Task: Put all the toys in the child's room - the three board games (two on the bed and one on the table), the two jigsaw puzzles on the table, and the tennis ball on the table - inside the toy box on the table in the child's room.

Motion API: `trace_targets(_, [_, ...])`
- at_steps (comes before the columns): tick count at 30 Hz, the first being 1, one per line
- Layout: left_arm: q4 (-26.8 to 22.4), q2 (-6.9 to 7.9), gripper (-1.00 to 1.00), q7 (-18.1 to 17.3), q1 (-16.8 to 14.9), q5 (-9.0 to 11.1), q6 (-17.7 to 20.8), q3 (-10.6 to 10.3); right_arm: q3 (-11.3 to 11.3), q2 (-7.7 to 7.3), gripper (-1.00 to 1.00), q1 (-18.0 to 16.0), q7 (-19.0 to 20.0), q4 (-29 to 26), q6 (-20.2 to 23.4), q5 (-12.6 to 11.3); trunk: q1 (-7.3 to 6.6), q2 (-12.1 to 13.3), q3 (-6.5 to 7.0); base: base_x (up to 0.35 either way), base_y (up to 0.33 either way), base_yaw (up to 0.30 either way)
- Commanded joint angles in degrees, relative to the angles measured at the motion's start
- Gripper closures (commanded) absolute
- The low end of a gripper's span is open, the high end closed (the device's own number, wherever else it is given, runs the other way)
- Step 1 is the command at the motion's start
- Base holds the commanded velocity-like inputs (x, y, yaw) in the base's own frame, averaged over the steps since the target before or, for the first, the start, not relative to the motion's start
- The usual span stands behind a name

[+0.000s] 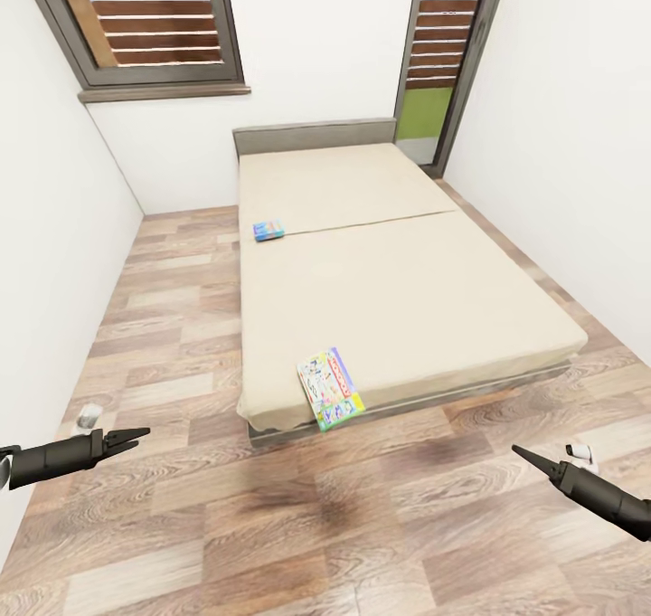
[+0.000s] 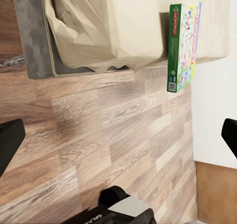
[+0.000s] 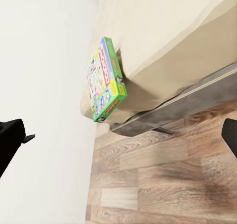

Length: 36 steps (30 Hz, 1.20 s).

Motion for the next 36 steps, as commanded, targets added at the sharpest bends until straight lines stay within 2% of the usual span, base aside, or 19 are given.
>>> trace_targets(1, [0.0,0.0,-1.0,-0.2,-0.02,0.08,0.58,0.09,0.5,-0.01,-1.0,-0.03,0.19,0.01,0.53,-0.46,0.0,-0.02,0.06,0.0,0.0,0.0])
trace_targets(36, [0.0,-0.09,-1.0,-0.37,-0.02,0.02,0.33,0.22,0.5,0.03,-1.0,-0.03,0.19,0.02,0.42,-0.43,0.0,-0.02,3.32,0.0,0.0,0.0])
